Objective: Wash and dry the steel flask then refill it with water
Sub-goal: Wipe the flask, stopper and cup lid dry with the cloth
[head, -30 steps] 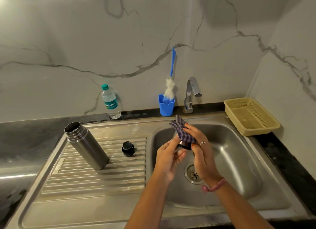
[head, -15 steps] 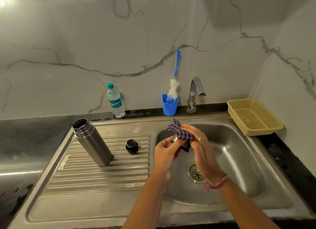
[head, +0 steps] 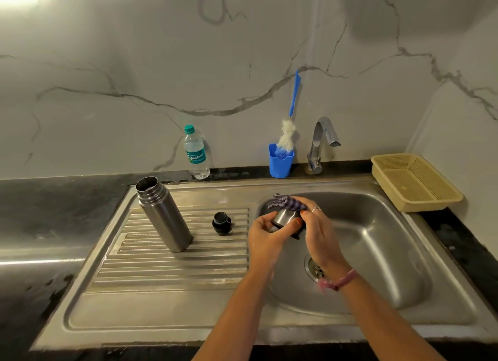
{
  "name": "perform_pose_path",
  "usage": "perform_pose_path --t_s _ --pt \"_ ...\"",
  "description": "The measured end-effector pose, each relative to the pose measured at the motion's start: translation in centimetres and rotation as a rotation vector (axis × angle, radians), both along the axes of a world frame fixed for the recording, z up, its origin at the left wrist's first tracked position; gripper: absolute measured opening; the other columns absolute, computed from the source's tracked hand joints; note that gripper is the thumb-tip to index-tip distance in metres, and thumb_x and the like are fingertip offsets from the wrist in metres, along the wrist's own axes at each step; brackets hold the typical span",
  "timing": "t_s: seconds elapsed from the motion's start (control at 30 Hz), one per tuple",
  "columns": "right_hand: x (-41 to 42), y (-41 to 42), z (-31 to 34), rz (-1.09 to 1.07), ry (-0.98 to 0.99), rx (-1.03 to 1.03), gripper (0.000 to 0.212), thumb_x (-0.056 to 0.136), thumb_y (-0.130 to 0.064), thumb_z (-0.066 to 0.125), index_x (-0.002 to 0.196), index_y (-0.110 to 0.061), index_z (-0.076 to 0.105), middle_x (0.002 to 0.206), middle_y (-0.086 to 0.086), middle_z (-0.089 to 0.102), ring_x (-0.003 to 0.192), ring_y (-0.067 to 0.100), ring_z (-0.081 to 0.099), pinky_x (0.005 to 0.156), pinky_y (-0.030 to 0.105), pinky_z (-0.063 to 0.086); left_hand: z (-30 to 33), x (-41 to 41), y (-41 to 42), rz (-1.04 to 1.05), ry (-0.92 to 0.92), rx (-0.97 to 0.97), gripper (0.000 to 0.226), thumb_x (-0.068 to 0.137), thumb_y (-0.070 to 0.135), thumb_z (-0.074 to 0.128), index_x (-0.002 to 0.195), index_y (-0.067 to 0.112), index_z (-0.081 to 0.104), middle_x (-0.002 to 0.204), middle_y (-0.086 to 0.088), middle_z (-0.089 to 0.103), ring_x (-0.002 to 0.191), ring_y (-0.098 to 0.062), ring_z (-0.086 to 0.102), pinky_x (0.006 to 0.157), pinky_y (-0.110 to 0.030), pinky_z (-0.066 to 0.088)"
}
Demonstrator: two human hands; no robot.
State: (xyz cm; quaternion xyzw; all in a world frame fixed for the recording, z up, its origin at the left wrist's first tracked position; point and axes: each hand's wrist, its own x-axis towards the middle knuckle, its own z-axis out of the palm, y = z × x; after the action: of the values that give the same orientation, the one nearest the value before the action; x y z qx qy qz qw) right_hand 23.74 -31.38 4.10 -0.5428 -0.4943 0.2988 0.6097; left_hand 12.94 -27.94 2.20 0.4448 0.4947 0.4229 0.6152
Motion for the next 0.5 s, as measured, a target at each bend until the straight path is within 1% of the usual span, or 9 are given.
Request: perform_pose_path --t_s 0.03,0.07,0.1,0.17,0.23,0.27,0.33,0.4,0.5 --pt "-0.4 0.0 -0.3 -0.003 -0.036 0.010 0.045 0.088 -0.029 0.034 0.120 -0.012 0.060 0.111 0.002 0.066 0.106 0.017 0.062 0.092 0.032 0.050 -0.3 -0.3 0.3 0.018 0.018 -0.008 0.080 0.046 0.053 0.095 0.113 0.018 0.069 0.098 -0.008 0.075 0.092 -0.024 0.073 0.085 -0.045 0.060" --pt "-0.7 -0.1 -0.7 -0.001 -0.034 0.017 0.044 0.088 -0.029 0.034 0.120 -0.012 0.060 0.112 0.002 0.066 0.108 0.018 0.061 0.093 0.033 0.050 -0.7 -0.6 0.5 0.029 0.019 -0.016 0.082 0.045 0.053 0.096 0.114 0.018 0.068 0.100 -0.009 0.075 0.093 -0.025 0.073 0.085 -0.046 0.060" --pt "-1.0 -0.3 -1.0 0.011 0.023 0.019 0.043 0.089 -0.028 0.034 0.120 -0.012 0.060 0.112 0.003 0.067 0.108 0.019 0.062 0.093 0.034 0.050 -1.1 -1.0 0.6 0.035 0.000 -0.025 0.081 0.048 0.050 0.096 0.116 0.016 0.068 0.101 -0.009 0.075 0.093 -0.024 0.073 0.086 -0.045 0.060" --pt "-1.6 -0.8 -1.4 0.002 0.265 -0.042 0.038 0.092 -0.024 0.036 0.116 -0.010 0.061 0.110 0.011 0.068 0.106 0.025 0.064 0.088 0.038 0.053 -1.6 -1.7 0.7 0.051 -0.070 -0.046 0.074 0.057 0.036 0.096 0.120 0.013 0.064 0.103 -0.008 0.075 0.095 -0.022 0.073 0.086 -0.040 0.060" --pt "-1.8 -0.9 -1.9 -0.151 0.462 -0.200 0.030 0.098 -0.021 0.037 0.102 -0.010 0.064 0.105 0.019 0.068 0.100 0.031 0.065 0.078 0.039 0.054 -1.7 -2.6 0.9 0.089 -0.090 -0.049 0.068 0.064 0.026 0.094 0.121 0.016 0.057 0.108 -0.004 0.073 0.098 -0.018 0.072 0.087 -0.035 0.059" --pt "-1.8 -0.8 -2.2 -0.251 0.516 -0.283 0.029 0.098 -0.021 0.037 0.094 -0.011 0.064 0.102 0.020 0.068 0.097 0.033 0.064 0.075 0.038 0.052 -1.7 -3.2 1.1 0.098 -0.068 -0.038 0.068 0.066 0.024 0.093 0.121 0.019 0.053 0.110 -0.002 0.070 0.100 -0.017 0.070 0.089 -0.034 0.058" --pt "-1.8 -1.0 -2.8 -0.371 0.625 -0.369 0.027 0.097 -0.024 0.040 0.087 -0.013 0.063 0.096 0.015 0.068 0.090 0.032 0.063 0.072 0.036 0.050 -2.1 -4.4 1.6 0.093 0.019 0.008 0.069 0.067 0.024 0.092 0.122 0.023 0.051 0.115 0.003 0.064 0.105 -0.013 0.065 0.094 -0.033 0.055" --pt "-1.7 -1.1 -3.1 -0.393 0.716 -0.384 0.024 0.095 -0.024 0.041 0.088 -0.014 0.062 0.090 0.009 0.066 0.082 0.026 0.062 0.066 0.033 0.050 -2.5 -5.7 2.0 0.077 0.136 0.064 0.068 0.068 0.024 0.092 0.123 0.024 0.052 0.117 0.006 0.060 0.108 -0.010 0.061 0.097 -0.030 0.052" --pt "-1.4 -0.9 -3.2 -0.401 0.859 -0.354 0.024 0.094 -0.023 0.041 0.096 -0.011 0.062 0.094 0.008 0.066 0.085 0.026 0.063 0.070 0.035 0.051 -3.6 -7.8 2.6 0.037 0.289 0.165 0.072 0.068 0.022 0.090 0.129 0.023 0.053 0.123 0.002 0.058 0.113 -0.013 0.059 0.103 -0.034 0.050"
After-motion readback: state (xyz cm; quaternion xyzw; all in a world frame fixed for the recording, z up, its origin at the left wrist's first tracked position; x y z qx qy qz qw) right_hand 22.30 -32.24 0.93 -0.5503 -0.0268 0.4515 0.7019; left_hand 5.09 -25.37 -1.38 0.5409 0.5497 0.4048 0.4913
